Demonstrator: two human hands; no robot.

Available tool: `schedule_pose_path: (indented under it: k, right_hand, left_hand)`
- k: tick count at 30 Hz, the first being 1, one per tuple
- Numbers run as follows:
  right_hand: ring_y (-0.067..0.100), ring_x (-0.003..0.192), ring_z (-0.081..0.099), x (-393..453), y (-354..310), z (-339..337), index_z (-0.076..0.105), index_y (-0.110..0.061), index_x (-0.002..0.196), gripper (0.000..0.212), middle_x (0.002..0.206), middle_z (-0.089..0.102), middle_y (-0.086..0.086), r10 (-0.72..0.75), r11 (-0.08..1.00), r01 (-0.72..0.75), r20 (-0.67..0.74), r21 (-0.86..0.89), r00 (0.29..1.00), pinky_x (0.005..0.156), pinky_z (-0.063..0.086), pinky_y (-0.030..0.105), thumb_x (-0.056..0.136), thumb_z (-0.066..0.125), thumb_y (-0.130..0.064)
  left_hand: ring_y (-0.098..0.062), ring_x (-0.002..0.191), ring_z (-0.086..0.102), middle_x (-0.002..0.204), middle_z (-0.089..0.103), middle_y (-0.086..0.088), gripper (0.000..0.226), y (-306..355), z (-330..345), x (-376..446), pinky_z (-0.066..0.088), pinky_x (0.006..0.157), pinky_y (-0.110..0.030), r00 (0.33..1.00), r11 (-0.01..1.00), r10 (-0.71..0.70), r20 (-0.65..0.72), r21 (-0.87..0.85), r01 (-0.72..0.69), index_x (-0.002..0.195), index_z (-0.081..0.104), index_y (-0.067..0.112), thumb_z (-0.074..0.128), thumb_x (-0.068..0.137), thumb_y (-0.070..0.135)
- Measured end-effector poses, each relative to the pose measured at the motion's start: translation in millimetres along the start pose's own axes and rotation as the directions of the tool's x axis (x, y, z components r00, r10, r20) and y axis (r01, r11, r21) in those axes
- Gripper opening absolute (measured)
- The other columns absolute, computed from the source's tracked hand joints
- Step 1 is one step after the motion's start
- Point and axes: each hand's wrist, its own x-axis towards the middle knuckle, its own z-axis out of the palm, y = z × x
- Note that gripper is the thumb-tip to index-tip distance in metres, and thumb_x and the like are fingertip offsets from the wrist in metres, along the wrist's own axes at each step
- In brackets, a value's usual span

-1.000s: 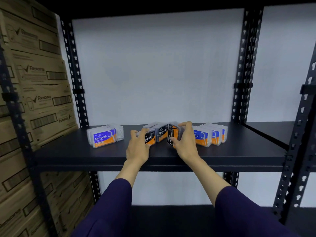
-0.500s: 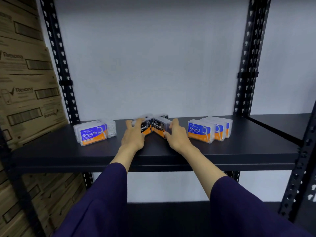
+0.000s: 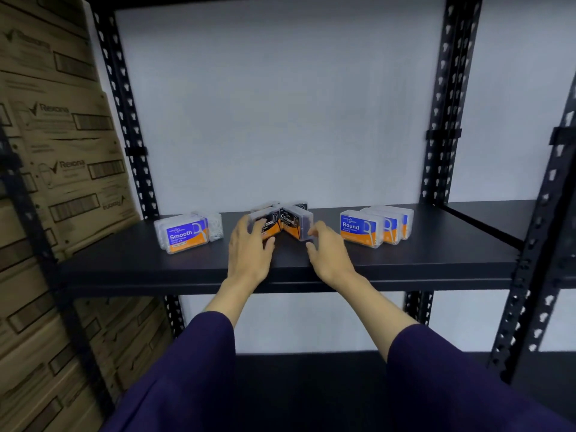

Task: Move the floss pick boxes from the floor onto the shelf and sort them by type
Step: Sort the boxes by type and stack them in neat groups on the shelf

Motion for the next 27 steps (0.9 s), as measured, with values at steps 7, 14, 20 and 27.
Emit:
schedule_pose_path:
  k: [7,14,20,27]
  right_hand:
    - [0.026,0.103,0.059,-90.5,-17.6,-35.9,0.055,-0.009,0.115,0.02,0.116,0.062,0.009,-0.074,0.993,0.069,-0.042,-0.094,0.996,0.085,0.051,0.041,0.096,0.049,-0.012]
    - [0.033,0.108,0.057,-179.1,25.8,-23.6,0.049,-0.007,0.128,0.032,0.126,0.059,0.013,0.051,0.949,-0.026,0.073,-0.315,0.996,0.08,0.043,0.036,0.099,0.043,-0.018]
    - [0.035,0.107,0.057,-218.9,101.7,34.8,0.051,-0.004,0.124,0.031,0.12,0.061,0.015,0.225,0.897,-0.075,0.301,-0.436,0.927,0.08,0.041,0.036,0.096,0.044,-0.013]
    - [0.034,0.11,0.055,-260.9,197.2,141.9,0.05,-0.006,0.123,0.031,0.121,0.059,0.015,0.409,0.856,-0.121,0.516,-0.502,0.752,0.087,0.043,0.04,0.094,0.044,-0.014]
  left_hand:
    - [-0.028,0.119,0.05,0.135,0.052,-0.005,0.037,37.7,-38.3,-78.4,0.044,0.096,-0.042,0.995,0.995,0.074,0.073,0.056,-0.078,0.132,0.053,0.014,0.045,0.099,0.029]
    - [-0.031,0.119,0.053,0.134,0.056,-0.009,0.039,44.1,0.8,-169.4,0.046,0.094,-0.041,0.946,0.988,-0.001,0.324,0.145,-0.049,0.133,0.053,0.013,0.043,0.098,0.029]
    - [-0.028,0.115,0.054,0.128,0.059,-0.008,0.037,8.9,84.6,-228.5,0.044,0.09,-0.039,0.838,0.97,-0.088,0.538,0.238,-0.051,0.13,0.055,0.013,0.041,0.1,0.03]
    - [-0.027,0.111,0.057,0.121,0.062,-0.007,0.033,-67.4,187.9,-293.9,0.045,0.089,-0.04,0.683,0.956,-0.24,0.69,0.29,0.043,0.123,0.059,0.014,0.045,0.098,0.03]
